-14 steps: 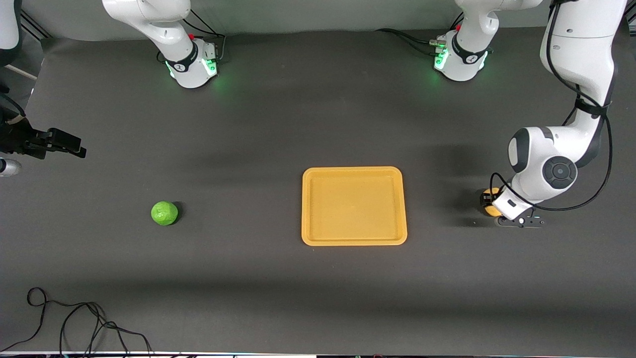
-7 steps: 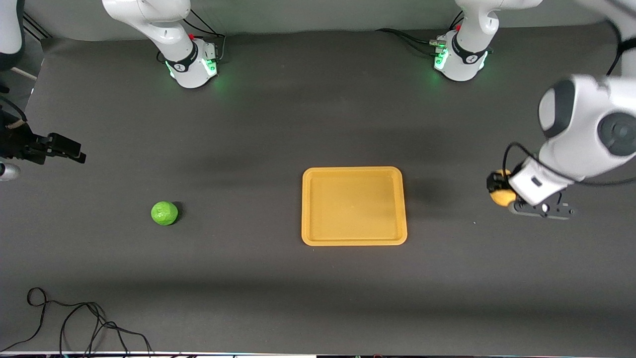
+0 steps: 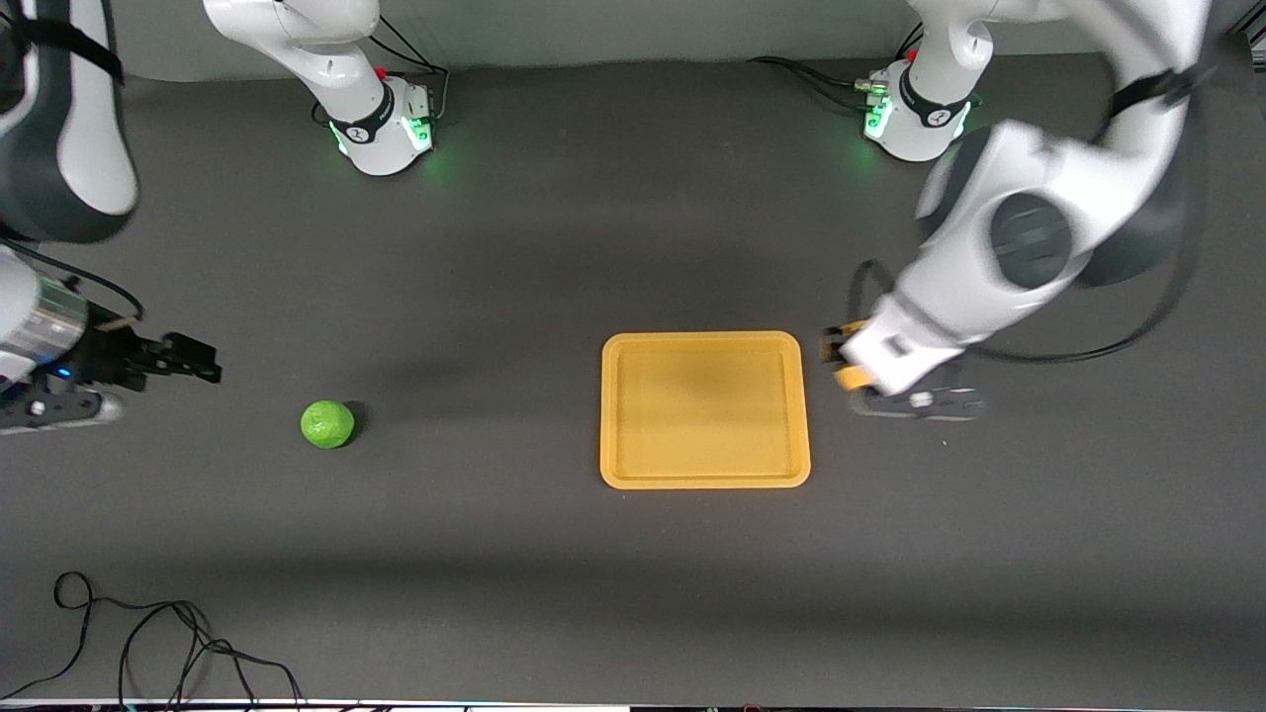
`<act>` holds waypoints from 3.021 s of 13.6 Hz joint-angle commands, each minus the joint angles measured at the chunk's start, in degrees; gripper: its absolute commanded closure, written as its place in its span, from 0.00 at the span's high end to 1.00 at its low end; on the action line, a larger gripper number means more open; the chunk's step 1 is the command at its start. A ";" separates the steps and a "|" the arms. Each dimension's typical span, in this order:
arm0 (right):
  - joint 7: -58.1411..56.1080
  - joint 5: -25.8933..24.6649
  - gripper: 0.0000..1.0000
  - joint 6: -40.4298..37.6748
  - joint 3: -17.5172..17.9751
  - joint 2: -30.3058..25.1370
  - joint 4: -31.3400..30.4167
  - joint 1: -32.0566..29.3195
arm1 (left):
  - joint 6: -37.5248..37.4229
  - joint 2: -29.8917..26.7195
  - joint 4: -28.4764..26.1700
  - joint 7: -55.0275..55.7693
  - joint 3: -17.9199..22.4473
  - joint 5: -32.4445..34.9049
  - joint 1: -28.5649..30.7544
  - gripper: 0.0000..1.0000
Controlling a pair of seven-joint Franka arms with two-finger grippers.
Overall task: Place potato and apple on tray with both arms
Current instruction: 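Carry the potato onto the tray while the right gripper reaches the apple, then release the potato on the tray while the right gripper grasps the apple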
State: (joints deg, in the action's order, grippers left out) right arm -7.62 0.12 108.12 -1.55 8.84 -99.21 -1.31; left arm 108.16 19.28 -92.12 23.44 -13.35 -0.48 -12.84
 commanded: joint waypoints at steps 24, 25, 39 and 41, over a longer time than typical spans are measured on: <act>-4.59 2.61 0.79 36.81 0.23 18.58 -18.13 -0.09 | 20.60 14.57 -5.88 21.11 0.87 12.26 -6.58 1.00; -4.59 2.61 0.63 35.59 0.41 18.76 -17.26 -0.09 | 20.16 12.82 -5.53 21.12 0.96 11.91 -6.50 1.00; -4.16 2.52 0.27 -9.21 0.50 5.33 11.65 0.26 | -8.83 -14.26 -3.41 -19.55 0.87 3.38 18.80 1.00; -1.89 2.60 0.24 -15.03 0.67 4.26 14.91 1.39 | -9.72 -15.75 -3.85 -25.09 0.87 1.80 21.71 1.00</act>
State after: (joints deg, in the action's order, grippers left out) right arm -10.87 1.56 97.29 -0.91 13.07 -87.44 -1.05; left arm 99.40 6.01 -94.41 3.64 -12.05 3.09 6.20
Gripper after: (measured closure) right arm 0.286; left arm 0.000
